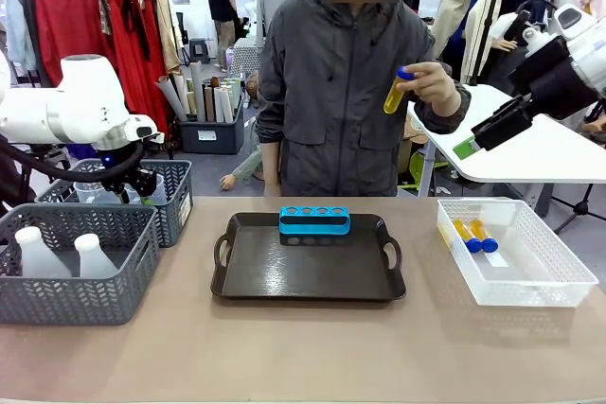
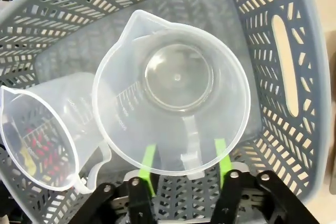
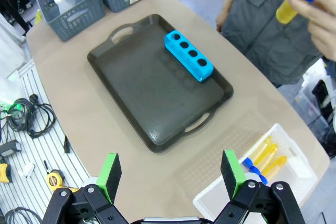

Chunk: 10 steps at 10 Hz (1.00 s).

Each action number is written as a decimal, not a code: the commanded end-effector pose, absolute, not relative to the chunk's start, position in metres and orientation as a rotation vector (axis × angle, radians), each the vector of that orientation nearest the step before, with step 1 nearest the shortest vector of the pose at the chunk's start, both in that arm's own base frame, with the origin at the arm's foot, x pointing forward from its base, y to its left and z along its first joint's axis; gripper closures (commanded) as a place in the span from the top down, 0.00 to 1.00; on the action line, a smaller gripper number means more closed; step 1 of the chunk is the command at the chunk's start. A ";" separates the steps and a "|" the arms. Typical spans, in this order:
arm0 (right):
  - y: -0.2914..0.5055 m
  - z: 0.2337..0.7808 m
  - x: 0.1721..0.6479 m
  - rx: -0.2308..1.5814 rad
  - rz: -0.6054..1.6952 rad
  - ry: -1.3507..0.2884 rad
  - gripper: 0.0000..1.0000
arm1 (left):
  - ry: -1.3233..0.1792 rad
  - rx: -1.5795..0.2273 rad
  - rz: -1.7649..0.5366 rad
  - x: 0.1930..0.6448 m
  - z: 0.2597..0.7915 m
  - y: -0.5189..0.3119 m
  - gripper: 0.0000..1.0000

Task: Prepare the laboratory tools.
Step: Pick up one Large Measuring Cup and place it on the Handle tray.

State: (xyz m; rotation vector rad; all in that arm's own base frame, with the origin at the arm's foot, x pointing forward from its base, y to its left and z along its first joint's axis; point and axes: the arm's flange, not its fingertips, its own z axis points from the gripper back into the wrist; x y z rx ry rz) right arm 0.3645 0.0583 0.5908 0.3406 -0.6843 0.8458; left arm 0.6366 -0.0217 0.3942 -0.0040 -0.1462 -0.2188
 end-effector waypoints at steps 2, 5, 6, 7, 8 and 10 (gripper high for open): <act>0.059 0.592 0.365 0.362 0.843 -0.690 1.00 | -0.152 0.016 -0.205 0.630 0.395 -0.016 0.00; 0.059 0.592 0.365 0.362 0.843 -0.690 1.00 | -0.161 0.003 -0.208 0.627 0.399 -0.014 0.00; 0.059 0.592 0.365 0.362 0.843 -0.690 1.00 | -0.163 -0.001 -0.221 0.625 0.404 -0.014 0.00; 0.059 0.592 0.365 0.362 0.843 -0.690 1.00 | -0.182 0.001 -0.230 0.622 0.419 -0.015 0.00; 0.059 0.592 0.365 0.362 0.843 -0.690 1.00 | -0.201 0.016 -0.249 0.618 0.441 -0.016 0.00; 0.059 0.592 0.365 0.362 0.843 -0.690 1.00 | -0.280 -0.004 -0.340 0.601 0.503 -0.029 0.00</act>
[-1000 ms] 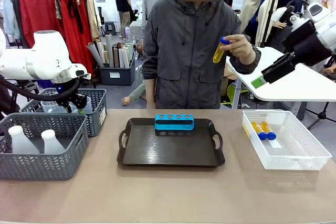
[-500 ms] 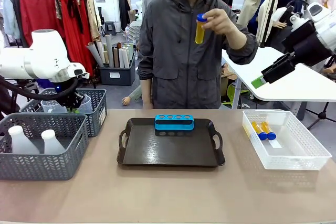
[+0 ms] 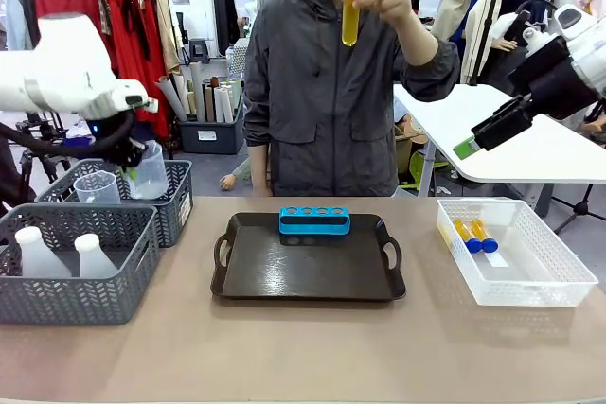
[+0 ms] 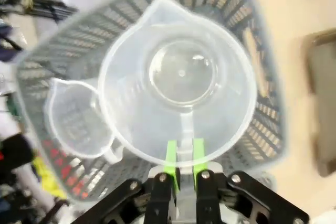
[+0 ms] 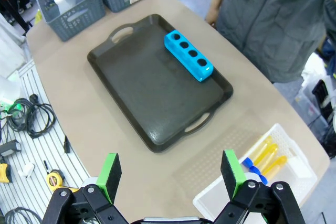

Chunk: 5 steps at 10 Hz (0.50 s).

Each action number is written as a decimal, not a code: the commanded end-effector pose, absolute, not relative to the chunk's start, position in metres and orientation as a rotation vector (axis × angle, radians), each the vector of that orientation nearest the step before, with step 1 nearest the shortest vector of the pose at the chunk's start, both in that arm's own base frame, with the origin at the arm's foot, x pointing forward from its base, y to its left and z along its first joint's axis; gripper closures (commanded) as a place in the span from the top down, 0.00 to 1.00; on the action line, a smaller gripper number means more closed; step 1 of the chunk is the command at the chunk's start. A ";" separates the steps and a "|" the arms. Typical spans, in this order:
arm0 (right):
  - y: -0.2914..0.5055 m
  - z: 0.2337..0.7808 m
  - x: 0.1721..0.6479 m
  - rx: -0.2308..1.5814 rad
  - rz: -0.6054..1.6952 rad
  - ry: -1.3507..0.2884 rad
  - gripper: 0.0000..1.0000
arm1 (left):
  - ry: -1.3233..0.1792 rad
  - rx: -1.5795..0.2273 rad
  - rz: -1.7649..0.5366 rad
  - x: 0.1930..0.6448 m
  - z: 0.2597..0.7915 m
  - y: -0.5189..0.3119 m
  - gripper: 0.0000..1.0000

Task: Prepare the laboratory tools.
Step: Pick up one Large Measuring Cup and place it on the Handle tray.

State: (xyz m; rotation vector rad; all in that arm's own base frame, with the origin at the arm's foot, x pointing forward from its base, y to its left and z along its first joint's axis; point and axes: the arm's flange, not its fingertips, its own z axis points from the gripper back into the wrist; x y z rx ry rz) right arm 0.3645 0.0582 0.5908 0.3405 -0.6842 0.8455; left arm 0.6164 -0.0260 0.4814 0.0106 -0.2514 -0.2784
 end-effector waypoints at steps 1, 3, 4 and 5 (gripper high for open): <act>0.059 0.592 0.365 0.362 0.843 -0.690 1.00 | -0.302 0.020 -0.389 0.594 0.528 -0.039 0.00; 0.059 0.592 0.365 0.362 0.843 -0.690 1.00 | -0.343 0.023 -0.488 0.571 0.583 -0.071 0.00; 0.059 0.592 0.365 0.362 0.843 -0.690 1.00 | -0.359 0.009 -0.559 0.559 0.604 -0.089 0.00; 0.059 0.592 0.365 0.362 0.843 -0.690 1.00 | -0.343 -0.008 -0.626 0.544 0.623 -0.108 0.00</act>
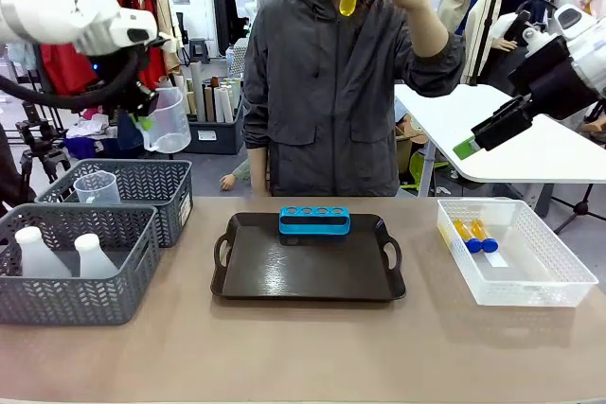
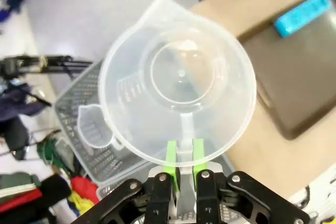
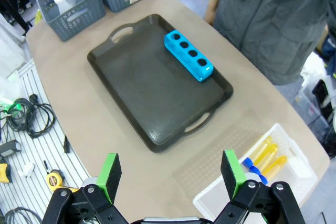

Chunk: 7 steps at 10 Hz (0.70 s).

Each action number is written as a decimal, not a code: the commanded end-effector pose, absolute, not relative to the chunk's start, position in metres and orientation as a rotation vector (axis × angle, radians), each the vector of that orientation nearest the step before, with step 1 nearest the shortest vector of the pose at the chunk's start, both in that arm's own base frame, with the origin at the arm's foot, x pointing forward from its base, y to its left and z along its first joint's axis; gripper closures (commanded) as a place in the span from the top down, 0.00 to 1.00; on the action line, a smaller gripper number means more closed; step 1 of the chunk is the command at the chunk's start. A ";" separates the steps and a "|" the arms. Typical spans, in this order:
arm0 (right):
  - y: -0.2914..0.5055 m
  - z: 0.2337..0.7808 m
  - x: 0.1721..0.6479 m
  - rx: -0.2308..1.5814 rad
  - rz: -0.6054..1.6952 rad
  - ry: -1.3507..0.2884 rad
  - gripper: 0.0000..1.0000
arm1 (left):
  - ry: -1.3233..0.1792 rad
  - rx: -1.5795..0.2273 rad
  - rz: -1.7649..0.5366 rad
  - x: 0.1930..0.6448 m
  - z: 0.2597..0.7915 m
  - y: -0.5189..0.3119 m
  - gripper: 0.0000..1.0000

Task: Prepare the laboratory tools.
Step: Pick up one Large Measuring Cup and place it on the Handle tray.

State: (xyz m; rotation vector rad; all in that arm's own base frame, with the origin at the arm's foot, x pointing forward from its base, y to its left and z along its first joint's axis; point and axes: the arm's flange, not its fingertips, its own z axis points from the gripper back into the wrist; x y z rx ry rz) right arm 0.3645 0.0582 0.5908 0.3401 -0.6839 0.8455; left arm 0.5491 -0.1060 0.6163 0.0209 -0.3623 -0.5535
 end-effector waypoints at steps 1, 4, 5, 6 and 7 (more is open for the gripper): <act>0.059 0.592 0.365 0.362 0.843 -0.690 1.00 | -0.352 -0.008 -0.703 0.529 0.641 -0.127 0.00; 0.059 0.592 0.365 0.362 0.843 -0.690 1.00 | -0.372 -0.032 -0.911 0.490 0.680 -0.174 0.00; 0.059 0.592 0.365 0.362 0.843 -0.690 1.00 | -0.379 -0.024 -0.956 0.483 0.683 -0.189 0.00; 0.059 0.592 0.365 0.362 0.843 -0.690 1.00 | -0.377 -0.026 -1.014 0.476 0.688 -0.203 0.00; 0.059 0.592 0.365 0.362 0.843 -0.690 1.00 | -0.382 -0.028 -1.046 0.468 0.693 -0.212 0.00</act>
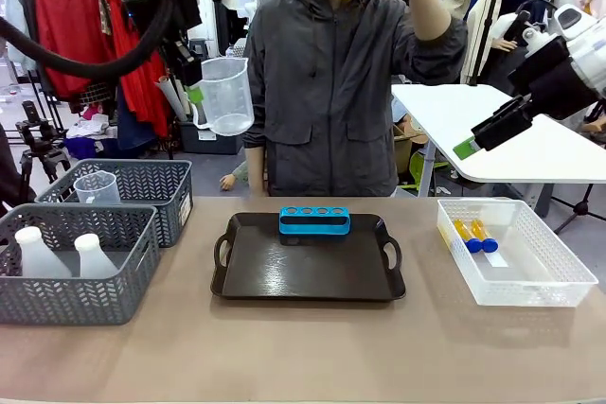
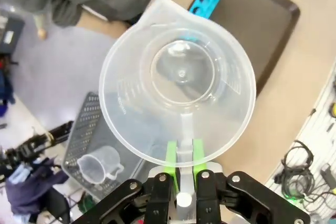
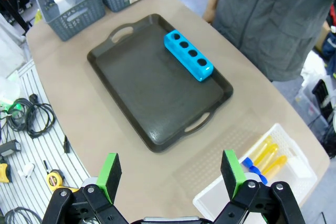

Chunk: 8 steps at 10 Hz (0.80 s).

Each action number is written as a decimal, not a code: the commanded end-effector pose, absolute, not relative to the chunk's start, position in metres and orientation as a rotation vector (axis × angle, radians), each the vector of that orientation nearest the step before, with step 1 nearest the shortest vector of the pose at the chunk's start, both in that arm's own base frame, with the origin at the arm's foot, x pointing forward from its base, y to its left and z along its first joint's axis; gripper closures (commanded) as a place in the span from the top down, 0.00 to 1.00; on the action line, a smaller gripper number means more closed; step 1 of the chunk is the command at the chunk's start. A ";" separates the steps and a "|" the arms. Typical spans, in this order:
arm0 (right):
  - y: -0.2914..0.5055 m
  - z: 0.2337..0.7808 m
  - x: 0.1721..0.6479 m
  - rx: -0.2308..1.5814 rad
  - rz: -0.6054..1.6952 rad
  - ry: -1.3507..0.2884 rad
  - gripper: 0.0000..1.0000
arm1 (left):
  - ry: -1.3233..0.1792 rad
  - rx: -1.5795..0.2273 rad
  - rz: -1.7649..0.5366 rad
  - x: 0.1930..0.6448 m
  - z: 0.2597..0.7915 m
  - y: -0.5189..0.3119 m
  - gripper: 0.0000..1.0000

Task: Prepare the laboratory tools.
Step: Pick up one Large Measuring Cup and place it on the Handle tray.

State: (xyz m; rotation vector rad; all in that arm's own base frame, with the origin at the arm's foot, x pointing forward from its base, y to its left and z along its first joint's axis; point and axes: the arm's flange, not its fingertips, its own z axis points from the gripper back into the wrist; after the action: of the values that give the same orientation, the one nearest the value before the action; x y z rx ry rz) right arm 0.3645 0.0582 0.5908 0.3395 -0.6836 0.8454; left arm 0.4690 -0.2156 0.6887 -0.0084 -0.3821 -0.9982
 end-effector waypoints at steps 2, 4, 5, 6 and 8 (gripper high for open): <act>0.059 0.592 0.365 0.362 0.843 -0.690 1.00 | -0.382 -0.008 -0.998 0.469 0.689 -0.216 0.00; 0.059 0.592 0.365 0.362 0.843 -0.690 1.00 | -0.382 -0.008 -0.998 0.469 0.689 -0.216 0.00; 0.059 0.592 0.365 0.362 0.843 -0.690 1.00 | -0.382 -0.008 -0.998 0.469 0.689 -0.216 0.00; 0.059 0.592 0.365 0.362 0.843 -0.690 1.00 | -0.379 -0.010 -1.014 0.469 0.687 -0.220 0.00; 0.059 0.592 0.365 0.362 0.843 -0.690 1.00 | -0.317 -0.019 -1.057 0.472 0.648 -0.232 0.00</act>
State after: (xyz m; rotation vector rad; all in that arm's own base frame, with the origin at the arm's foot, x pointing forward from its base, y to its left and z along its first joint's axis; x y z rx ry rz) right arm 0.3645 0.0583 0.5908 0.3394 -0.6836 0.8455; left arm 0.4724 -0.2259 0.6639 -0.0172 -0.3346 -1.0270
